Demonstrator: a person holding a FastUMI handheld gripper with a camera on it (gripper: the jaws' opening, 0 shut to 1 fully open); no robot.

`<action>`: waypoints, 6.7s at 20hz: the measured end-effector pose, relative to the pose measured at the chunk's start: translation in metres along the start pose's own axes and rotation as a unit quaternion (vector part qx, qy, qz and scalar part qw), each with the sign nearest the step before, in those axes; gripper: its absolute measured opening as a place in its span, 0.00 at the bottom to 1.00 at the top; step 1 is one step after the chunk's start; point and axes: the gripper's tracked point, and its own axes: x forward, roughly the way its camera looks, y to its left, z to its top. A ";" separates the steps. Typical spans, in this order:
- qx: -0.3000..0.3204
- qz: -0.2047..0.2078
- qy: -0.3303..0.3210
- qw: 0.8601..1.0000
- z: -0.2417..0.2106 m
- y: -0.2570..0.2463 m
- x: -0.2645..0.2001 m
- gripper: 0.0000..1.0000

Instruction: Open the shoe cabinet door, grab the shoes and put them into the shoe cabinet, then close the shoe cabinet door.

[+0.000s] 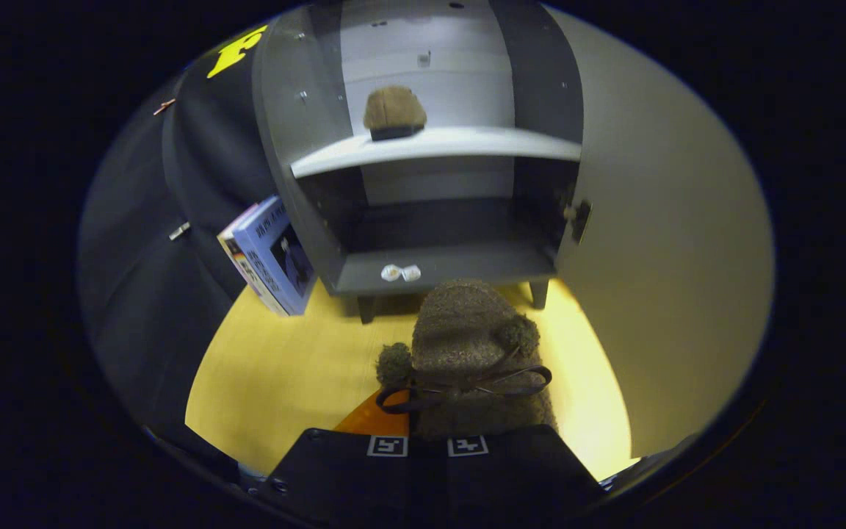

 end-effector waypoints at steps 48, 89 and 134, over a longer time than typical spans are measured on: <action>0.019 -0.068 -0.028 0.997 0.337 -0.056 0.253 0.12; 0.052 -0.085 -0.309 0.946 0.176 -0.117 -0.305 0.97; 0.057 0.023 -0.277 0.959 0.152 -0.095 -0.292 0.98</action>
